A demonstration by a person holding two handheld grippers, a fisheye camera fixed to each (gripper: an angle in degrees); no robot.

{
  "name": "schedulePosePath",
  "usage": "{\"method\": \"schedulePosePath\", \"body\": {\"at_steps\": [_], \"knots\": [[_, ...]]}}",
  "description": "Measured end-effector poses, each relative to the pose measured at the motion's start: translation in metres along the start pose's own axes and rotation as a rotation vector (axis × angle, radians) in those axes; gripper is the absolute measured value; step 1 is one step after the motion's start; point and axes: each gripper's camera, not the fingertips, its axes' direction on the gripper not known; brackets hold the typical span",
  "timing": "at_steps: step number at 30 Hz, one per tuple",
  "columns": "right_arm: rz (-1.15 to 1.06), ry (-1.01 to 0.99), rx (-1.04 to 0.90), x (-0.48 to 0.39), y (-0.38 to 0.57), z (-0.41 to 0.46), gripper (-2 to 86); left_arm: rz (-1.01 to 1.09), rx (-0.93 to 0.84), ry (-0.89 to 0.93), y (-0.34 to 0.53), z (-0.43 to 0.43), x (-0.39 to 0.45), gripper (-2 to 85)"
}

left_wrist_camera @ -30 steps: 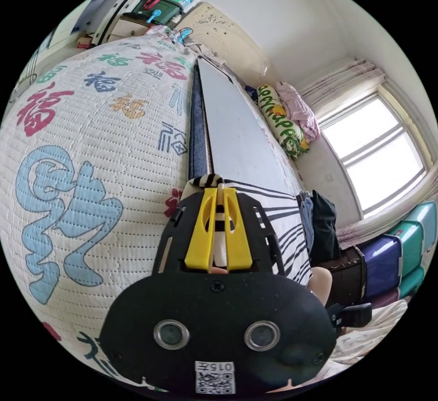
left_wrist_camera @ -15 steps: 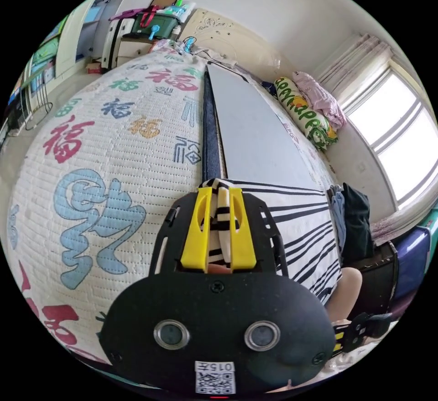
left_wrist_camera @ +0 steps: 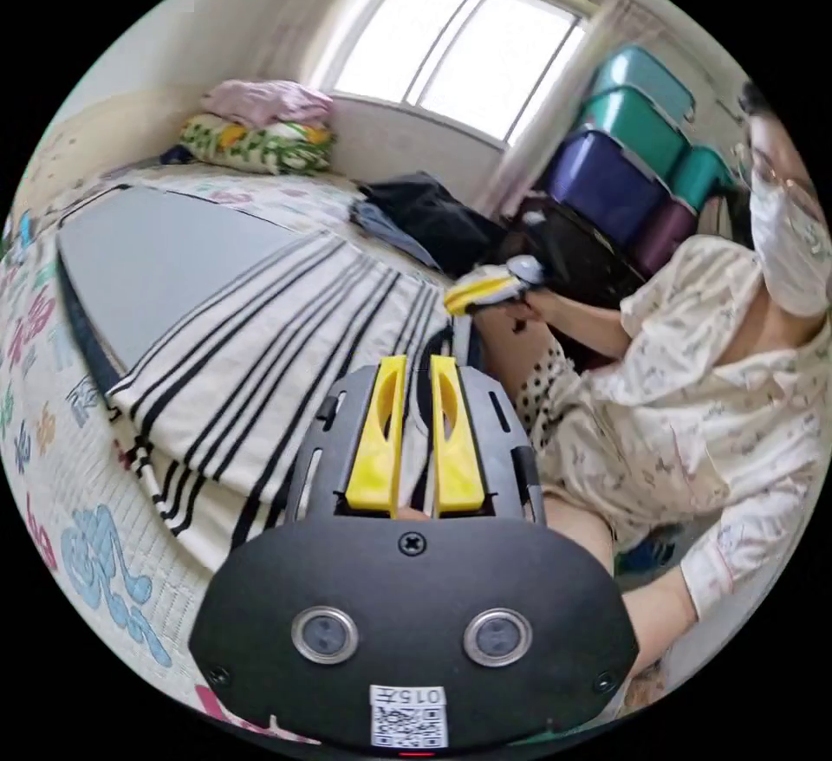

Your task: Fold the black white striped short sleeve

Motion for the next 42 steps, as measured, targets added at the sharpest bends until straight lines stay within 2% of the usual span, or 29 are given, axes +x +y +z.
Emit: {"method": "schedulePosePath", "body": {"at_steps": [3,6,11,18,21,23,26,28,31,34,42], "knots": [[0.054,0.026,-0.013,0.003,-0.011,-0.005,6.5,0.128,-0.195,0.036,-0.022,0.043,0.025,5.4],[0.062,-0.046,-0.015,-0.005,-0.025,-0.007,6.3,0.145,-0.365,0.055,-0.037,0.083,0.029,4.5],[0.040,-0.007,-0.074,-0.030,-0.049,-0.002,4.8,0.105,-0.457,0.055,-0.058,0.107,0.019,2.0],[0.006,0.033,-0.053,-0.051,-0.097,-0.041,0.2,0.084,-0.450,-0.003,-0.090,0.100,0.014,0.6],[0.027,0.019,-0.040,-0.054,-0.122,-0.062,1.2,0.085,-0.463,-0.012,-0.103,0.095,0.012,0.4],[0.071,-0.008,-0.016,-0.050,-0.136,-0.085,4.9,0.114,-0.477,-0.021,-0.112,0.089,0.015,0.2],[0.159,-0.054,0.149,-0.034,-0.144,-0.150,7.0,0.103,-0.420,0.007,-0.128,0.069,0.015,0.0],[0.301,-0.042,0.225,-0.002,-0.149,-0.192,7.8,0.075,-0.311,0.021,-0.143,0.047,0.010,-0.1],[0.521,0.014,0.192,0.052,-0.156,-0.212,8.2,0.025,-0.231,-0.025,-0.171,0.030,-0.003,0.0],[0.621,0.000,0.139,0.088,-0.170,-0.213,9.6,-0.013,-0.180,-0.062,-0.203,0.029,-0.017,0.2],[0.605,-0.009,0.024,0.095,-0.243,-0.219,8.9,-0.114,-0.150,-0.104,-0.316,0.076,-0.061,5.1]]}}
